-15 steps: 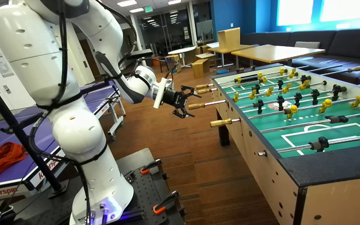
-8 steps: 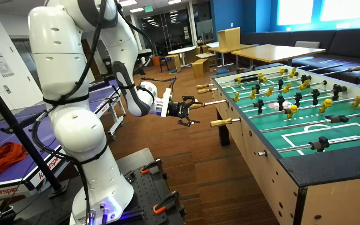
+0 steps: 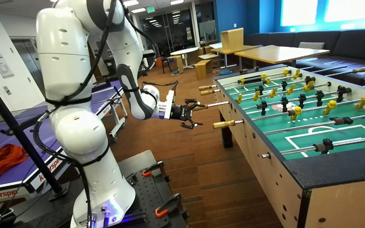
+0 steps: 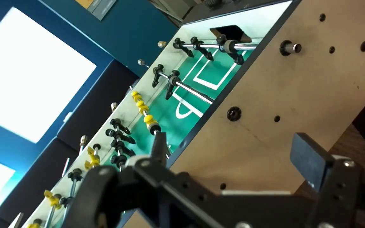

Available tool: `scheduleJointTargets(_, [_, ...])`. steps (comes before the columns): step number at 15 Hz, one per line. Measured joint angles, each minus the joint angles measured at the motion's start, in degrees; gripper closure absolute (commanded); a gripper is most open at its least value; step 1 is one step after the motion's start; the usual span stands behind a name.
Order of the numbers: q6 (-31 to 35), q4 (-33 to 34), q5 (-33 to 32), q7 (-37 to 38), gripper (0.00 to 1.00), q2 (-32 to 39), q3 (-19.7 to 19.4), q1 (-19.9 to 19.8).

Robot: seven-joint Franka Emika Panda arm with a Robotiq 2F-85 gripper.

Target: Rotate the third rod backwards

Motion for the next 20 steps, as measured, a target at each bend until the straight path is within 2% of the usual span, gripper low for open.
scheduleJointTargets(5, [-8.6, 5.3, -6.7, -8.8, 0.00, 12.6, -0.8, 2.8])
scheduleJointTargets(11, [-15.1, 13.4, -17.9, -21.4, 0.00, 27.2, -5.1, 6.1])
scheduleJointTargets(16, [-17.7, 17.8, -28.5, -32.5, 0.00, 34.0, -9.3, 7.4])
scheduleJointTargets(20, [-17.7, 19.1, -30.2, -35.0, 0.00, 35.7, -9.9, 7.7])
